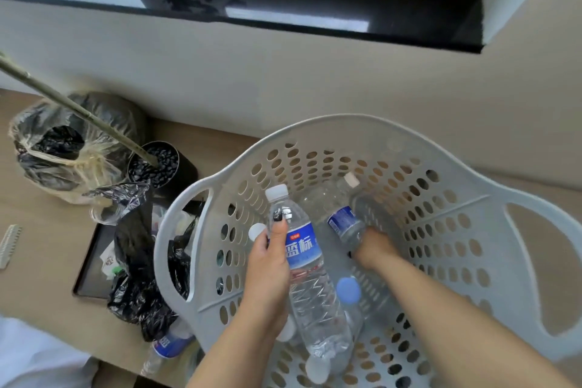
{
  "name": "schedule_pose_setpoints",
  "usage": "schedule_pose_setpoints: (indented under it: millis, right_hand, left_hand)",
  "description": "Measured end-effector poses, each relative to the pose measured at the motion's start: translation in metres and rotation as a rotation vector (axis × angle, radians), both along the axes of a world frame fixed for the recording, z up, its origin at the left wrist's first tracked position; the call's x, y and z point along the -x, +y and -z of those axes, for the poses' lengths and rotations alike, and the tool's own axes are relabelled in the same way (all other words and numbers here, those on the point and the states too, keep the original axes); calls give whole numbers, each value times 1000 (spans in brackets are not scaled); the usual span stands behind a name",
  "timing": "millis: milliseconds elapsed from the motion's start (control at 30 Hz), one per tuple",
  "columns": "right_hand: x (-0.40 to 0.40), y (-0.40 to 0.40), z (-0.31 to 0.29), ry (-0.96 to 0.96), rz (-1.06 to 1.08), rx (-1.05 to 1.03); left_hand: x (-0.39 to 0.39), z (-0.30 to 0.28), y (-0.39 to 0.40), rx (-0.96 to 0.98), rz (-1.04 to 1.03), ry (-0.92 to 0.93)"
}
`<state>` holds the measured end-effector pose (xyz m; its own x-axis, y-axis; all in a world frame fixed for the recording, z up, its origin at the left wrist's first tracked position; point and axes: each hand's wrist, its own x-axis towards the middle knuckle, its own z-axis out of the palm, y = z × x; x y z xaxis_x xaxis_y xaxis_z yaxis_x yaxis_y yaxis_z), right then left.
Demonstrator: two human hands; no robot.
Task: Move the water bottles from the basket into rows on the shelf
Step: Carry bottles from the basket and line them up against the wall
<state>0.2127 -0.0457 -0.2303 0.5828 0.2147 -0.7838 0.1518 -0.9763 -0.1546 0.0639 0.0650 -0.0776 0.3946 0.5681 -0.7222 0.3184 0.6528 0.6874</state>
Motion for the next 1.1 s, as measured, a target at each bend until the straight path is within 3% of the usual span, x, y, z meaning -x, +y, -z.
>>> schedule_pose_setpoints:
  millis: [267, 533, 833, 1100]
  right_hand:
    - [10, -31, -117, 262, 247, -19]
    - [25, -62, -227, 358, 508, -335]
    - [47, -113, -359, 525, 492, -737]
    - [60, -164, -444, 649, 485, -1028]
  left_hand:
    - [5, -74, 2, 46, -104, -41]
    - [8, -151, -19, -4, -129, -76]
    - [32, -224, -56, 16, -263, -267]
    - [43, -285, -84, -32, -183, -421]
